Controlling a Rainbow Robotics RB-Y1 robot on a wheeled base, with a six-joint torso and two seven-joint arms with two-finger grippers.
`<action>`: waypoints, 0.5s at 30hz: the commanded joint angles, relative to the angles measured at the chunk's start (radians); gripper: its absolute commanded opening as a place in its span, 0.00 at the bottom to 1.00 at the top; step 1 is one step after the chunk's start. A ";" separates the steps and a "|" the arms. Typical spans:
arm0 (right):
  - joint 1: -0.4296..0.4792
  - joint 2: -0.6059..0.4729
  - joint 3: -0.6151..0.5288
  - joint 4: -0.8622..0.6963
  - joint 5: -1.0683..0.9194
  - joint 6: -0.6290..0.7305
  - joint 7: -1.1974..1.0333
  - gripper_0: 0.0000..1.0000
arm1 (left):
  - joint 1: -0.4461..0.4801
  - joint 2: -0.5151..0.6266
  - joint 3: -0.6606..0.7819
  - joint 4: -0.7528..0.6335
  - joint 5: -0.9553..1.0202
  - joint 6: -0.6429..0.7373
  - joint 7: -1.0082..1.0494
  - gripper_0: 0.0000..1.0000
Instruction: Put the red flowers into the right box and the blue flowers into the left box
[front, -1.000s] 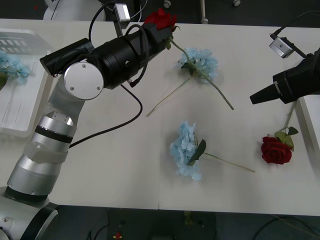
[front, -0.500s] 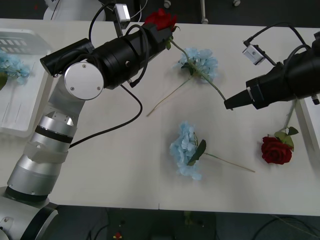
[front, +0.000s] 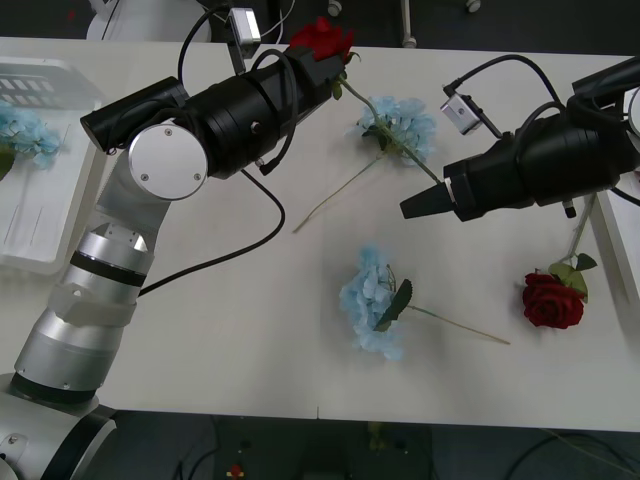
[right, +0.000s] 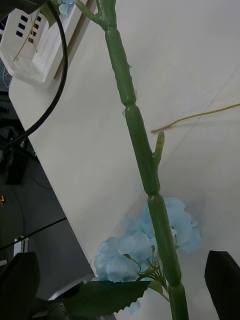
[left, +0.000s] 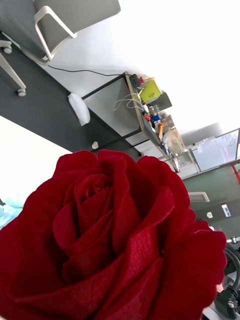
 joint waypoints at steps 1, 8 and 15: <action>-0.036 0.043 -0.029 -0.008 0.041 -0.021 -0.047 0.09 | -0.043 -0.017 -0.015 -0.017 0.015 -0.014 0.026 0.00; -0.037 0.050 -0.028 -0.006 0.068 -0.019 -0.061 0.00 | -0.043 -0.014 -0.013 -0.017 0.019 -0.014 0.028 0.00; -0.042 0.049 -0.028 -0.008 0.068 -0.016 -0.064 0.00 | -0.035 -0.005 0.000 -0.018 0.071 -0.014 0.025 0.19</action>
